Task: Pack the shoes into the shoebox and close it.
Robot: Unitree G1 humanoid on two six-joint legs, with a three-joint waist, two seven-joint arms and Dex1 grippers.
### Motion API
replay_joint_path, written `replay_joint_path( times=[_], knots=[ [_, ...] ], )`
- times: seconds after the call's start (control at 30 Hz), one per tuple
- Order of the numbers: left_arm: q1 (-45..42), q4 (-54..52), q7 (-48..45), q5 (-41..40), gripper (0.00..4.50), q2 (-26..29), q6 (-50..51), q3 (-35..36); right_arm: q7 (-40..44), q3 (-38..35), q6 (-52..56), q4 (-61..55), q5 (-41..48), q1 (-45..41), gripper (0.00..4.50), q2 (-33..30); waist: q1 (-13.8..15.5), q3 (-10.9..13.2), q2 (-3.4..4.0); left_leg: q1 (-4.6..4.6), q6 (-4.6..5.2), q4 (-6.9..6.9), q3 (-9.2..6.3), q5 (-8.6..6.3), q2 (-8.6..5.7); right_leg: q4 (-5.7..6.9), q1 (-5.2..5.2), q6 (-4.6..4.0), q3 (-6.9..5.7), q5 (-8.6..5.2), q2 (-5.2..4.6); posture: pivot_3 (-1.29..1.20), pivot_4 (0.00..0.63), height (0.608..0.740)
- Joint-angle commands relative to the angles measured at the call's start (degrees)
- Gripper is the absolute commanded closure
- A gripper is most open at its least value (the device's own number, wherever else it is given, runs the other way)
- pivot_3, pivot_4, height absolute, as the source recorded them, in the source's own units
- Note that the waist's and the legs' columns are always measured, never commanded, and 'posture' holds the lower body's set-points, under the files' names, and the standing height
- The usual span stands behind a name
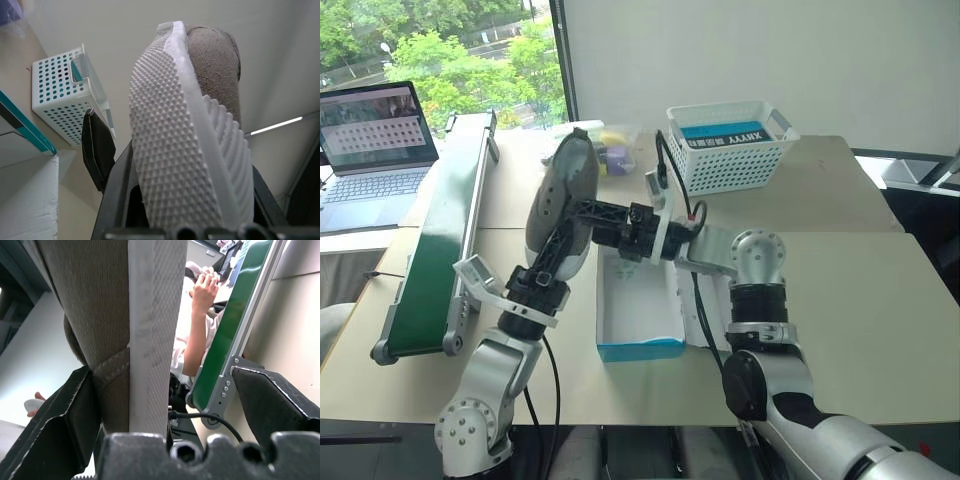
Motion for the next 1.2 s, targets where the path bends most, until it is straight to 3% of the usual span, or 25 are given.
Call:
replay_joint_path(
  times=[0.03,0.13,0.17,0.37,0.6,0.7,0.87,1.07,1.2],
  knots=[
    [0.05,-2.22,-2.08,-0.50,3.27,0.45,-0.55,-0.47,-0.44,-3.65,-3.00,0.44,4.21,-2.23,1.06,2.52,0.02,0.00,0.00,0.00,0.00,0.00,0.00,0.00,0.00,0.00,0.00,0.00,0.00,0.00,0.00,0.00,0.150,0.738],
    [0.17,-2.16,-2.12,-0.33,3.27,0.64,-0.86,-0.73,-0.92,-3.91,-4.11,0.29,5.32,-2.32,2.00,2.31,0.01,0.00,0.00,-0.01,0.00,0.00,0.00,0.00,0.00,-0.02,0.01,0.00,0.00,0.00,0.00,0.00,0.150,0.738],
    [0.17,-2.12,-2.13,-0.27,3.27,0.70,-0.93,-0.78,-1.16,-3.81,-4.37,0.20,5.60,-2.23,2.52,2.30,0.01,0.00,0.00,0.00,0.00,0.00,0.00,0.00,0.00,-0.02,0.01,0.00,0.00,0.00,0.00,0.00,0.150,0.738],
    [0.09,-1.33,-2.30,2.72,3.27,1.95,-1.10,-0.85,-1.92,-1.97,-4.60,-1.76,6.02,-1.41,4.14,2.75,-0.05,0.01,0.01,0.00,0.00,-0.04,0.00,0.00,0.00,-0.04,-0.01,0.00,0.00,0.00,0.00,0.00,0.150,0.738],
    [-0.76,0.77,-2.94,12.18,3.27,5.29,-0.44,-1.92,-3.24,-0.84,-4.73,-2.63,6.60,-0.60,4.27,3.57,-0.02,0.03,0.04,0.00,0.00,-0.07,0.01,0.00,0.00,-0.08,-0.01,0.00,-0.01,0.00,0.01,0.00,0.150,0.738],
    [-1.40,1.37,-3.39,15.59,2.59,6.33,-0.02,-2.45,-4.10,-0.83,-5.22,-2.75,6.79,-0.32,4.28,3.94,-0.02,0.03,0.04,0.00,0.00,-0.07,0.01,0.00,0.00,-0.08,0.00,0.00,-0.01,0.00,0.01,0.00,0.150,0.738],
    [-1.74,0.82,-4.83,23.09,0.69,10.12,1.50,-3.75,-6.40,-1.75,-9.76,-2.53,5.12,-0.82,4.29,3.76,-0.04,0.04,0.06,-0.01,0.00,-0.10,0.01,0.00,0.00,-0.09,-0.03,0.00,0.00,0.00,0.01,0.00,0.150,0.738],
    [0.56,-2.65,-9.34,29.01,0.66,16.41,2.71,-3.18,-8.49,-1.93,-14.73,-0.75,0.10,-4.44,4.29,-3.34,-0.15,0.15,0.20,-0.01,0.00,-0.13,0.02,0.00,0.00,-0.11,-0.05,0.00,0.00,0.00,0.00,0.00,0.150,0.738],
    [2.56,-4.56,-12.06,33.52,0.66,21.28,4.03,-3.51,-9.70,0.99,-9.04,-3.08,-3.19,-5.93,4.29,-9.93,0.12,0.26,0.28,-0.06,0.00,-0.17,0.01,0.00,0.01,-0.13,-0.11,-0.01,-0.01,0.00,0.00,0.00,0.150,0.738]
  ],
)
